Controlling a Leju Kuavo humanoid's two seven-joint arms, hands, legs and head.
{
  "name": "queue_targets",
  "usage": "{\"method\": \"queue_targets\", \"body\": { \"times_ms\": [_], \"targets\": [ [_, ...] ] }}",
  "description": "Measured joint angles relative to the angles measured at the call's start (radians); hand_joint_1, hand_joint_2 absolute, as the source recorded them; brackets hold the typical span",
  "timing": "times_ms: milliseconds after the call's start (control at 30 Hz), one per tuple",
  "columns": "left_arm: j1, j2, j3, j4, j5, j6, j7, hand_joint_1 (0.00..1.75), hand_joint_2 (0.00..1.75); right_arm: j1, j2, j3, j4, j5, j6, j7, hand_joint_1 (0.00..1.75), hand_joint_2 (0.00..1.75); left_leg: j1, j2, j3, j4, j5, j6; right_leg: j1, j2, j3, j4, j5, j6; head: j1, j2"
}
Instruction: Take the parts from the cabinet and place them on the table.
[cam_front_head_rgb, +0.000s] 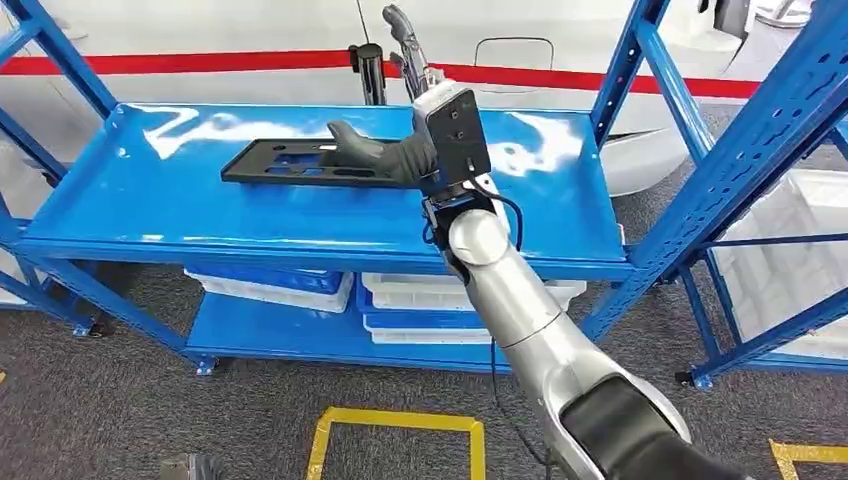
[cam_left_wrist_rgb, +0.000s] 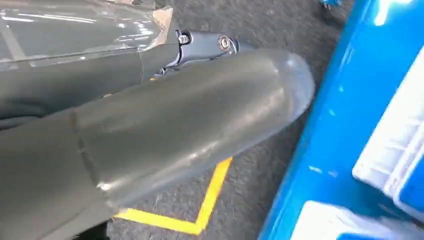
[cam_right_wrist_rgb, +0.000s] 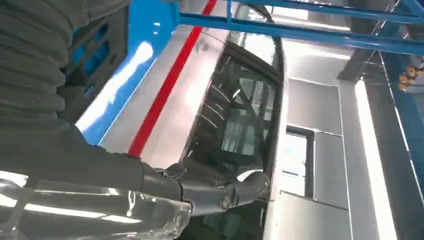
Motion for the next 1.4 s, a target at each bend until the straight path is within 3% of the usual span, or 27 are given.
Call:
{"method": "queue_targets", "body": {
  "times_ms": [33,67,100,133,167,233,267,300,367,433,500,567,600,633,700,733,767,800,833,933,967,1067,1100,1133,1233,1300,1400],
  "targets": [
    [0.002,0.0,-0.001,0.0,0.0,0.0,0.001,0.0,0.0,0.004,0.0,0.0,0.0,-0.001,0.0,0.0,0.0,1.75,0.0,0.0,-0.052,0.059,-0.033,-0.003,0.002,0.002,0.008,0.0,-0.008,-0.002,0.0,0.0],
    [0.003,0.0,-0.002,0.0,0.0,0.0,0.001,0.0,0.0,0.007,0.0,0.0,0.0,-0.002,0.0,0.0,0.0,1.75,0.0,0.0,-0.086,0.083,-0.042,-0.002,0.004,0.004,0.017,0.0,-0.016,-0.003,0.0,0.0],
    [0.004,0.0,-0.002,0.0,0.0,0.0,0.001,0.0,0.0,0.008,0.0,0.0,0.0,-0.003,0.0,0.0,0.0,1.75,0.0,0.0,-0.1,0.069,-0.024,0.002,0.006,0.007,0.028,0.0,-0.025,-0.002,0.0,0.0],
    [0.003,0.001,-0.002,0.0,0.0,0.001,0.002,0.0,0.0,0.008,0.0,0.0,0.0,-0.003,0.0,-0.001,0.0,1.75,-0.002,0.0,-0.094,0.015,0.021,0.011,0.009,0.008,0.043,-0.001,-0.034,-0.003,0.0,0.0],
    [0.003,0.001,-0.003,0.0,0.001,0.002,0.003,0.0,0.0,0.007,0.0,0.0,0.0,-0.004,-0.002,-0.004,0.0,1.75,-0.006,-0.001,-0.068,-0.08,0.093,0.025,0.014,0.009,0.059,-0.002,-0.046,-0.003,0.0,0.0],
    [0.003,0.005,-0.005,0.0,0.002,0.004,0.003,0.0,0.0,0.008,0.0,-0.001,0.001,-0.005,-0.003,-0.008,0.0,1.75,-0.022,-0.003,-0.027,-0.219,0.211,0.062,0.014,0.01,0.082,-0.005,-0.064,-0.002,0.002,0.0],
    [0.002,0.008,-0.005,0.0,0.002,0.005,0.006,0.0,0.0,0.007,-0.002,-0.002,0.003,-0.005,-0.005,-0.01,0.0,1.75,-0.025,-0.001,-0.027,-0.212,0.188,0.062,0.021,0.012,0.088,-0.013,-0.069,0.006,0.004,0.0],
    [0.0,0.008,-0.009,0.0,0.002,0.006,0.006,0.0,0.0,0.007,-0.003,-0.003,0.004,-0.004,-0.007,-0.01,0.0,1.75,-0.028,-0.003,-0.018,-0.226,0.186,0.068,0.015,0.012,0.089,-0.017,-0.073,0.012,0.002,0.0],
    [0.0,0.008,-0.014,0.0,0.003,0.006,0.008,0.0,0.0,0.008,-0.004,-0.005,0.003,-0.004,-0.008,-0.012,0.0,1.75,-0.032,0.0,0.001,-0.243,0.183,0.08,0.023,0.008,0.11,-0.017,-0.062,0.024,0.002,0.0],
    [-0.001,0.006,-0.016,0.0,0.003,0.006,0.01,0.0,0.0,0.003,-0.006,-0.007,0.003,-0.004,-0.008,-0.015,0.0,1.75,-0.021,-0.001,0.038,-0.268,0.185,0.082,0.023,0.005,0.083,0.034,-0.077,0.028,0.003,0.0],
    [-0.007,0.006,-0.018,0.0,0.006,0.008,0.012,0.0,0.0,0.0,-0.01,-0.008,0.004,-0.005,-0.008,-0.018,0.0,1.75,-0.02,-0.001,0.046,-0.268,0.177,0.086,0.02,0.006,-0.004,0.174,-0.105,0.029,0.004,0.0],
    [-0.005,0.003,-0.023,0.0,0.005,0.011,0.024,0.0,0.0,0.007,-0.016,-0.009,0.009,-0.008,-0.005,-0.021,0.0,1.75,-0.019,-0.005,0.057,-0.267,0.166,0.082,0.016,0.005,-0.1,0.29,-0.161,0.027,0.004,0.0],
    [-0.003,0.002,-0.026,0.0,0.005,0.016,0.031,0.0,0.0,0.009,-0.018,-0.009,0.012,-0.01,-0.002,-0.023,0.0,1.75,-0.018,-0.006,0.064,-0.267,0.158,0.078,0.011,0.005,-0.119,0.285,-0.158,0.037,0.003,0.0],
    [-0.002,0.002,-0.028,0.0,0.007,0.022,0.038,0.0,0.0,0.009,-0.019,-0.009,0.015,-0.012,-0.001,-0.025,0.0,1.75,-0.016,-0.008,0.073,-0.266,0.15,0.073,0.006,0.004,-0.116,0.24,-0.13,0.051,0.004,0.0],
    [-0.002,0.0,-0.031,0.0,0.01,0.025,0.042,0.0,0.0,0.007,-0.02,-0.009,0.019,-0.013,-0.001,-0.027,0.0,1.75,-0.009,-0.011,0.089,-0.258,0.132,0.061,-0.004,0.001,-0.071,0.069,-0.015,0.088,0.004,0.0],
    [-0.001,0.001,-0.034,0.0,0.01,0.026,0.043,0.0,0.0,0.008,-0.022,-0.009,0.021,-0.015,-0.001,-0.027,0.0,1.75,-0.009,-0.012,0.089,-0.25,0.118,0.051,-0.011,-0.008,-0.054,-0.009,0.05,0.1,0.004,0.0],
    [0.0,0.003,-0.037,0.0,0.01,0.026,0.045,0.0,0.0,0.008,-0.027,-0.009,0.027,-0.016,-0.001,-0.029,0.0,1.75,-0.009,-0.014,0.092,-0.238,0.11,0.044,0.0,-0.011,-0.061,-0.005,0.023,0.074,0.004,0.0],
    [-0.002,0.003,-0.04,0.0,0.01,0.026,0.046,0.0,0.0,0.006,-0.025,-0.008,0.029,-0.017,-0.001,-0.029,0.0,1.75,-0.012,-0.013,0.082,-0.237,0.102,0.036,0.003,-0.01,-0.046,0.002,0.034,0.051,0.002,0.0],
    [-0.001,0.003,-0.042,0.0,0.01,0.027,0.048,0.0,0.0,0.01,-0.027,-0.01,0.029,-0.018,-0.001,-0.03,0.0,1.75,-0.012,-0.01,0.088,-0.234,0.1,0.031,0.0,-0.009,-0.052,0.0,0.038,0.04,0.001,0.0],
    [-0.003,0.004,-0.046,0.0,0.01,0.028,0.051,0.0,0.0,0.008,-0.027,-0.01,0.029,-0.014,-0.001,-0.033,0.0,1.75,-0.005,-0.005,0.086,-0.21,0.079,0.017,-0.009,-0.006,-0.03,-0.002,0.037,0.031,0.001,0.0],
    [-0.005,0.004,-0.048,0.0,0.01,0.028,0.051,0.0,0.0,0.006,-0.027,-0.01,0.029,-0.013,-0.001,-0.034,0.0,1.75,-0.004,-0.002,0.06,-0.154,0.052,0.01,-0.008,-0.006,-0.025,-0.002,0.032,0.023,0.0,0.0],
    [-0.004,0.004,-0.053,0.0,0.01,0.028,0.054,0.0,0.0,0.008,-0.027,-0.01,0.029,-0.012,0.0,-0.035,0.0,1.75,0.0,0.0,-0.074,0.066,-0.037,-0.001,-0.002,-0.006,-0.02,-0.002,0.024,0.013,0.0,0.0],
    [-0.004,0.004,-0.054,0.0,0.01,0.028,0.054,0.0,0.0,0.01,-0.027,-0.01,0.029,-0.012,0.0,-0.035,0.0,1.75,0.0,0.0,-0.097,0.084,-0.031,0.001,-0.001,-0.005,-0.019,-0.002,0.022,0.011,0.0,0.0],
    [-0.004,0.005,-0.054,0.0,0.011,0.028,0.054,0.0,0.0,0.01,-0.027,-0.01,0.029,-0.012,0.0,-0.035,0.0,1.75,0.0,0.0,-0.092,0.048,0.003,0.005,0.001,-0.003,-0.015,-0.002,0.02,0.009,0.0,0.0],
    [-0.005,0.007,-0.055,0.0,0.011,0.028,0.054,0.0,0.0,0.008,-0.025,-0.01,0.029,-0.012,0.0,-0.036,0.0,1.75,-0.004,0.0,0.019,-0.205,0.152,0.031,0.005,0.002,-0.004,-0.004,0.015,0.008,0.0,0.0],
    [-0.009,0.01,-0.056,0.0,0.011,0.028,0.054,0.0,0.0,0.004,-0.025,-0.01,0.029,-0.012,0.0,-0.037,0.0,1.75,-0.014,0.0,0.025,-0.229,0.131,0.037,0.008,0.003,-0.005,-0.006,0.014,0.014,0.0,0.0],
    [-0.009,0.01,-0.057,0.0,0.011,0.031,0.056,0.0,0.0,0.003,-0.024,-0.009,0.029,-0.007,0.0,-0.038,0.0,1.75,-0.018,0.0,0.035,-0.241,0.154,0.053,0.012,0.002,0.002,-0.016,0.013,0.034,0.0,0.0]
  ]
}}
